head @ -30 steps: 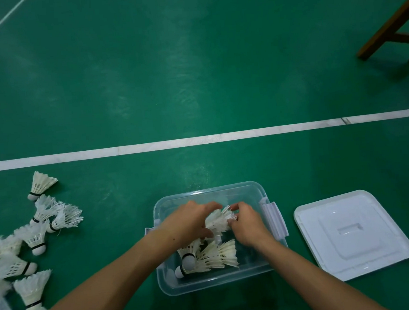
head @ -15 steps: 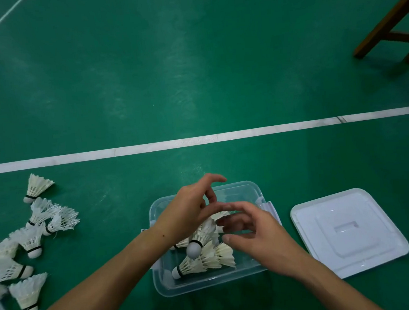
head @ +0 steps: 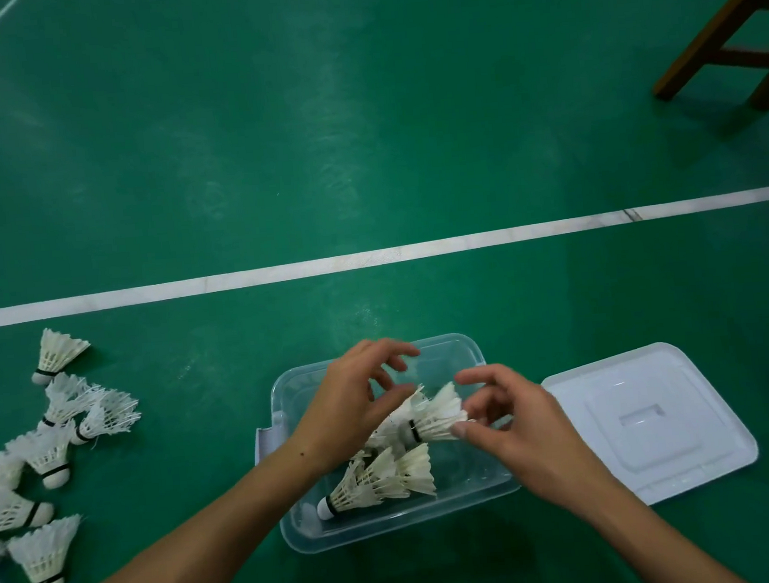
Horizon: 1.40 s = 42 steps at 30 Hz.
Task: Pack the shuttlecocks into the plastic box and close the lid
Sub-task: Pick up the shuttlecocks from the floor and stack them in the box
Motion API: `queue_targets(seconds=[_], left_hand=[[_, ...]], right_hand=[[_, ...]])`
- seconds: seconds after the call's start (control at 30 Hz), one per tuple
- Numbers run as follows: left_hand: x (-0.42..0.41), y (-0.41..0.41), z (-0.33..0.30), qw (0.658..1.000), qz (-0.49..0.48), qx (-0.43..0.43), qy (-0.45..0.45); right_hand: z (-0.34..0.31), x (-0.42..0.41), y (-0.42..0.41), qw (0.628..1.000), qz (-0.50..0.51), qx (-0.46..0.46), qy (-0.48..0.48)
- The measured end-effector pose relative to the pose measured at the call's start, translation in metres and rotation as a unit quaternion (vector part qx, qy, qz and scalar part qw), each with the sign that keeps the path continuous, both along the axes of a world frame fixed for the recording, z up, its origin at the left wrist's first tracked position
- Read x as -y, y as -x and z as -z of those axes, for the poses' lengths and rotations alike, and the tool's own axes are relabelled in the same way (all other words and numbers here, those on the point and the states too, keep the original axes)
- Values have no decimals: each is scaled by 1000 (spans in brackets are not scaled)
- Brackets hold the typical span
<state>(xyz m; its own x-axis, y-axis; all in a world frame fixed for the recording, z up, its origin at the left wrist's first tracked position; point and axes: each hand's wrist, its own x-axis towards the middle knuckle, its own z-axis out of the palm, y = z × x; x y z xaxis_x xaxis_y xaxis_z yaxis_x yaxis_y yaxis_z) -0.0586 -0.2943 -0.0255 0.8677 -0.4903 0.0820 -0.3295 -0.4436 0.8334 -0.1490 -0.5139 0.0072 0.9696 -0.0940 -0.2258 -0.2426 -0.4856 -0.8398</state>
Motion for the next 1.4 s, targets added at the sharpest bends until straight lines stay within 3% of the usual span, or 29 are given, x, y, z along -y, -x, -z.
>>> queue_targets(seconds=[0.13,0.37,0.7,0.93,1.4], left_hand=[[2,13,23,984,84,-84,-134],[23,25,44,941,146,-4,-305],[11,25,47,931,148,8,-333],[-5,28,37,930,138,67,-333],[-12,24,49,908,150,54,-388]], right_hand=[[3,6,10,990,27,7,139],[4,-8,18,974,7,17,224],[5,-15,23,966,-28,31,256],[19,-34,11,964,-99,-17,247],[43,-60,-32,936,-156,-251,192]])
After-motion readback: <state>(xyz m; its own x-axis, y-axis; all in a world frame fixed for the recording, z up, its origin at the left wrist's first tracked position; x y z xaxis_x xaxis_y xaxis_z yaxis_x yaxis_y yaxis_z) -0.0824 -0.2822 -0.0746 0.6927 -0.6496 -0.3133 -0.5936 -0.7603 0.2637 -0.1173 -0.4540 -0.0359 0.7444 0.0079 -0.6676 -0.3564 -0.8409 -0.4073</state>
